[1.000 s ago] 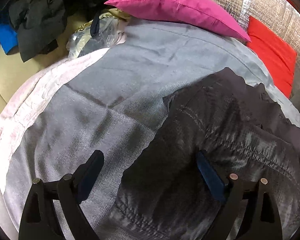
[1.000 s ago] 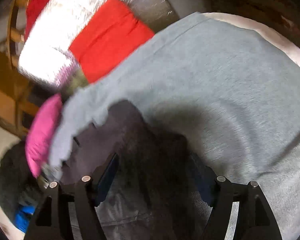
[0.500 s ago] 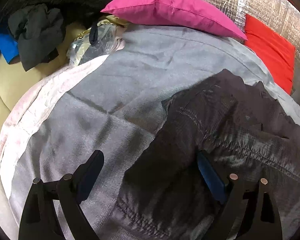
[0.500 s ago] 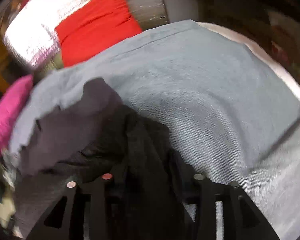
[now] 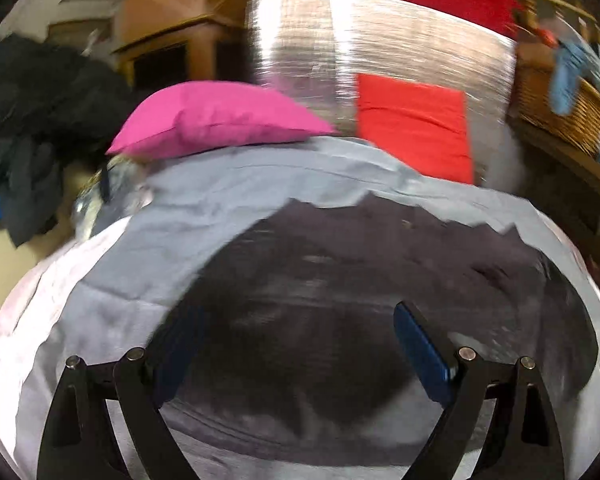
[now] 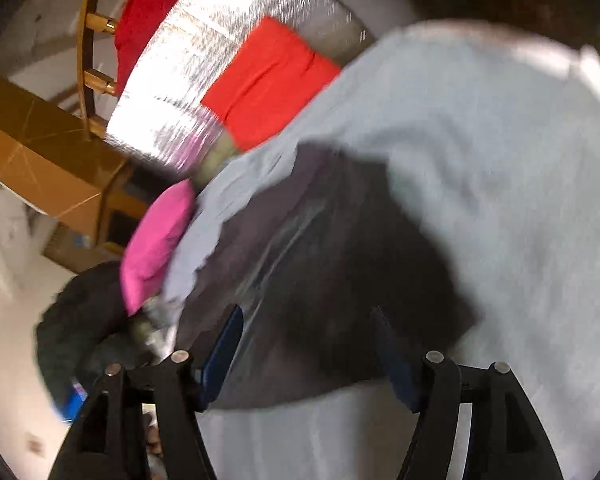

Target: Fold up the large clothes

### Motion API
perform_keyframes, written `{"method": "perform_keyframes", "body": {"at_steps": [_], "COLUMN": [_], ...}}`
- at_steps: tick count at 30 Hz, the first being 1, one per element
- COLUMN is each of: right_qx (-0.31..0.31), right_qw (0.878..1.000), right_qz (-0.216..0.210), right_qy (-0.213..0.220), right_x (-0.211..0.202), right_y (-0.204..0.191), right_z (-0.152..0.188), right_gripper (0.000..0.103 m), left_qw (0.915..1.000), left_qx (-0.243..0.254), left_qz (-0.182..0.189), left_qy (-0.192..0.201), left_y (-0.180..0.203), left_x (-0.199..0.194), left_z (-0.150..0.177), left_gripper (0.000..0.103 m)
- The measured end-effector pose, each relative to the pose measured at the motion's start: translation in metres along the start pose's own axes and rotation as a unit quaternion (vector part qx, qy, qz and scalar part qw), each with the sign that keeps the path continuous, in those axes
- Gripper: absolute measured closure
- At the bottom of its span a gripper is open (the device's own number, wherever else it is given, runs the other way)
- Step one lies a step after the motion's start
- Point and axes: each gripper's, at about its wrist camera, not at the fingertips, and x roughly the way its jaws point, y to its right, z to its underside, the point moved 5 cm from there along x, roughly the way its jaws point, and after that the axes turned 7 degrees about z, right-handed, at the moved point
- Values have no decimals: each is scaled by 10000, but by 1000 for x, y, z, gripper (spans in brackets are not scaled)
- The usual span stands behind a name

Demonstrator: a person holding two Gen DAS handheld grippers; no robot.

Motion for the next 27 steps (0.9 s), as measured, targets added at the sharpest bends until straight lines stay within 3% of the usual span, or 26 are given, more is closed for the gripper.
{"method": "perform_keyframes", "body": {"at_steps": [3, 6, 8, 9, 11, 15, 18, 23, 27], "right_qx": [-510, -997, -938, -876, -926, -1017, -998, -1436, -1569], "right_qw": [9985, 9932, 9926, 9920, 9895, 9889, 9896, 9821, 9743], "right_qz": [99, 512, 753, 905, 1106, 1076, 1031, 1214, 1591], "right_qy": [143, 330, 188, 29, -10, -157, -41, 45, 265], "right_x": [10, 24, 37, 48, 52, 51, 49, 56, 54], "right_y": [-16, -21, -12, -4, 2, 2, 3, -11, -22], "right_z": [11, 17, 18, 18, 18, 18, 20, 26, 30], "right_gripper": [33, 35, 44, 47, 61, 60, 58, 39, 38], "left_qw": [9992, 9942, 9895, 9889, 9893, 9916, 9946, 9958, 9963], "left_qx": [193, 292, 369, 444, 595, 741, 748, 770, 750], "left_qz": [-265, -637, -655, -696, -732, -636, -514, -494, -404], "left_qy": [-221, -820, -1238, -1236, -1115, -851, -507, -2, 124], "left_y": [12, 9, 7, 7, 10, 16, 23, 30, 28], "left_x": [13, 41, 58, 59, 52, 28, 3, -34, -44], "left_z": [8, 26, 43, 45, 43, 44, 39, 32, 26], "left_gripper": [9, 8, 5, 3, 4, 4, 4, 4, 4]}}
